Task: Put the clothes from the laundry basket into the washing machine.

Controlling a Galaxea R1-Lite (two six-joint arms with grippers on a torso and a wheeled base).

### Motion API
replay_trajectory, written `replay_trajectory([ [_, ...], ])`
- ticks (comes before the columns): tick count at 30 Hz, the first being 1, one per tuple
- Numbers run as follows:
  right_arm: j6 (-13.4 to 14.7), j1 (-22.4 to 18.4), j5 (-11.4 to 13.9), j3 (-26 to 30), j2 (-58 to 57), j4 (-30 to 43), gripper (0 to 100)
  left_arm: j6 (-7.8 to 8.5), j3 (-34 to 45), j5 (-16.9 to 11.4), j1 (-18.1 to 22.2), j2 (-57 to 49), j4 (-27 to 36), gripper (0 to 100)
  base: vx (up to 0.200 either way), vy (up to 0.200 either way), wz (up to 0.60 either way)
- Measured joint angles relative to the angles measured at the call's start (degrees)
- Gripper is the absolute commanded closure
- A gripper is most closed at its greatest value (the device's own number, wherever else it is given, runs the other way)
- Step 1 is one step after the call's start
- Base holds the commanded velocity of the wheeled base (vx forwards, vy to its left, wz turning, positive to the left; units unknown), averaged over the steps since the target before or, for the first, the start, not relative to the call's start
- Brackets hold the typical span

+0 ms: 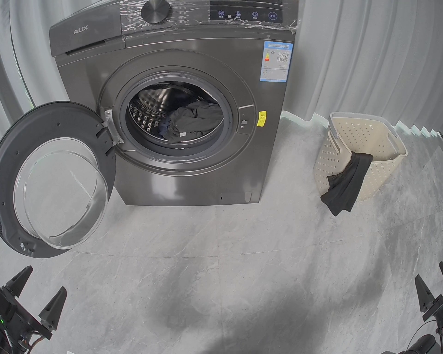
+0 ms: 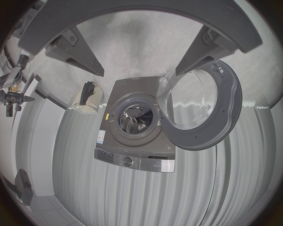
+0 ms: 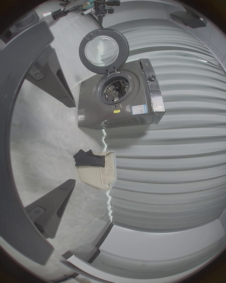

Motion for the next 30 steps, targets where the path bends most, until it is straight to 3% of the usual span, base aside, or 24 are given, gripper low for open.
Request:
replay_trajectory([
  [6,-0.1,-1.7,1.4,0.0,-7.4,7.3,0,-0.06,0.0,-4.7,5.0,-9.8,10.1,0,0.000,-0.200,0.00],
  [12,-0.4,-5.1,4.7,0.0,-13.6,14.5,0,-0.11,0.0,-8.0,11.7,-19.0,19.2,0,0.000,-0.200,0.00],
  [17,-0.1,-6.5,3.0,0.0,-16.1,14.6,0,0.49,0.0,-7.6,16.7,-23.7,21.4,0,0.000,-0.200,0.00],
  [23,0.3,-7.0,2.8,0.0,-17.1,14.8,0,1.69,0.0,-5.9,17.5,-25.9,24.1,0,0.000,-0.167,0.00],
  [26,0.1,-7.0,4.0,0.0,-17.3,15.7,0,2.23,0.0,-6.0,17.2,-26.6,27.8,0,0.000,0.000,0.00],
  [30,-1.5,-6.9,7.6,0.0,-17.5,17.1,0,2.34,0.0,-6.7,16.8,-27.1,26.9,0,0.000,0.000,0.00],
])
